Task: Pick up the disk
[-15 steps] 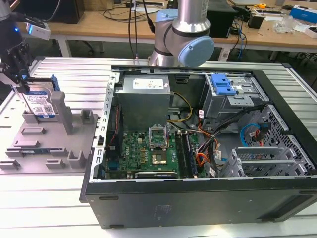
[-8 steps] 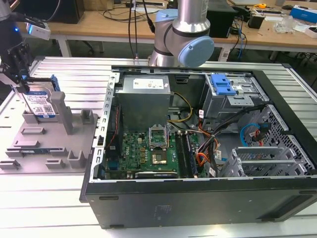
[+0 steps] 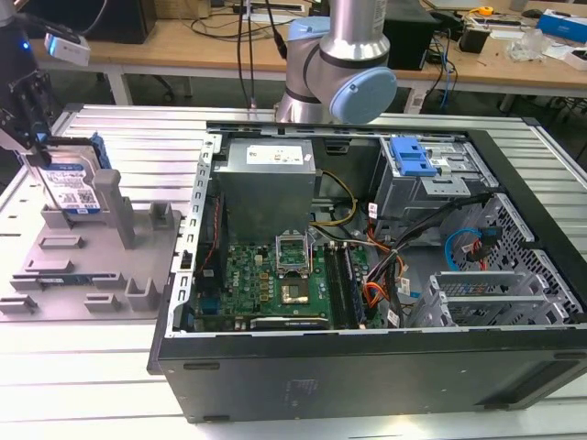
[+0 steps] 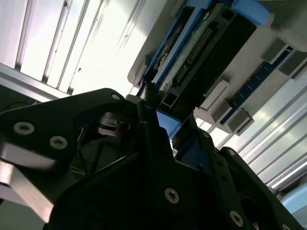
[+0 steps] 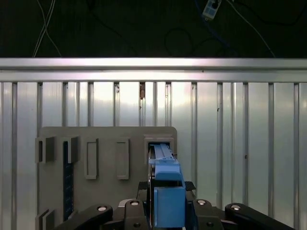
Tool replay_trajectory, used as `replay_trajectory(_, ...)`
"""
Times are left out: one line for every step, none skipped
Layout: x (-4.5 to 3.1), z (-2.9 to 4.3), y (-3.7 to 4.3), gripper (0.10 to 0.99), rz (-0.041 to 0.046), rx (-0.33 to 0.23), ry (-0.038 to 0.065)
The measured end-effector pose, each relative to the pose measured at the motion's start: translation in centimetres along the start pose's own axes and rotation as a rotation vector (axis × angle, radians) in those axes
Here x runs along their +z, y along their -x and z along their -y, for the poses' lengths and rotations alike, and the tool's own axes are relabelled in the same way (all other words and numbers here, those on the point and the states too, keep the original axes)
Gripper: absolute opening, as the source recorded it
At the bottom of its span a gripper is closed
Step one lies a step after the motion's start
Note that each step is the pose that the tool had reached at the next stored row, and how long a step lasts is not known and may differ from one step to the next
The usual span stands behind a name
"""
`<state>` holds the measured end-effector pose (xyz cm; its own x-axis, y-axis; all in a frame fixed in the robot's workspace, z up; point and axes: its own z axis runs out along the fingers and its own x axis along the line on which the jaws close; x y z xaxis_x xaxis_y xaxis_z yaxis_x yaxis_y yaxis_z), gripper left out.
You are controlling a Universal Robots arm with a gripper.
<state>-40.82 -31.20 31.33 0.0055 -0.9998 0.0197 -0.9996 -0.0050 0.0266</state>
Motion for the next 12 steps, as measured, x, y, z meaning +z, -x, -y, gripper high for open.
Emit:
replay_trajectory(-0.31,-0.01,-0.01,0.365,0.0,0.0,0.0)
replay_trajectory(-0.61,-0.01,-0.02,0.365,0.0,0.0,0.0)
replay_trajectory(-0.9,-0.02,-0.02,0.365,0.0,0.0,0.001)
replay_trajectory(-1.26,-0.03,-0.03,0.365,0.0,0.0,0.001)
replay_trajectory(-1.8,-0.04,-0.04,0.365,-0.0001,0.0,0.001)
replay_trajectory(-2.2,-0.05,-0.05,0.365,-0.0001,0.0,0.001)
replay_trajectory(-2.81,-0.06,-0.06,0.365,0.0,0.0,0.001)
replay_trajectory(-3.24,-0.07,-0.07,0.365,0.0,0.0,0.002)
replay_trajectory(-3.69,-0.08,-0.08,0.365,0.0,0.0,0.002)
replay_trajectory(-4.15,-0.08,-0.09,0.365,0.0,0.0,0.002)
replay_trajectory(-4.87,-0.09,-0.1,0.365,0.0,0.0,0.002)
replay_trajectory(-5.59,-0.11,-0.12,0.365,0.0,0.0,0.002)
